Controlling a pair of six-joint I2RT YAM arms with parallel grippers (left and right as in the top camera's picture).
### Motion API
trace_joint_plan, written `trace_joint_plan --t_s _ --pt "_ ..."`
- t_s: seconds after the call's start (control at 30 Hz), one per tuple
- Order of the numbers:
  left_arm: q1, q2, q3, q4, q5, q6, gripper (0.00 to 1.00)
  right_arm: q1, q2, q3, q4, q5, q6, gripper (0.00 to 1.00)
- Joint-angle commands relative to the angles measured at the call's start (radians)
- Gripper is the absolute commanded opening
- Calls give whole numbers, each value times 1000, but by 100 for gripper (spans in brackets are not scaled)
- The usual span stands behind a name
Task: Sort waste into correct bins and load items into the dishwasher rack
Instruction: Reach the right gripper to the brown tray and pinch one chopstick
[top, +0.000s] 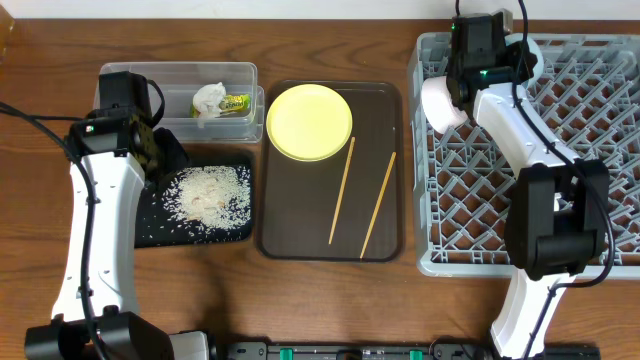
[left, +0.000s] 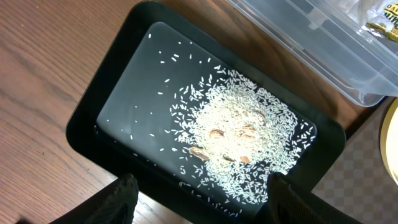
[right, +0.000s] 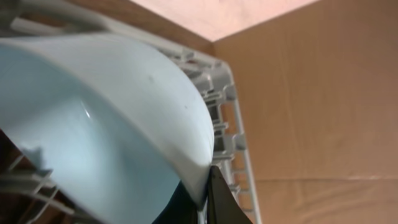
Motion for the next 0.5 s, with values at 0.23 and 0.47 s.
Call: trace_joint_plan --t_s 0.23,0.47 --pt "2 -1 5 -3 -16 -6 70 17 -102 -13 -220 -326 300 55" --pt "2 -1 5 -3 -16 -6 70 21 -234 -12 -238 -578 315 68"
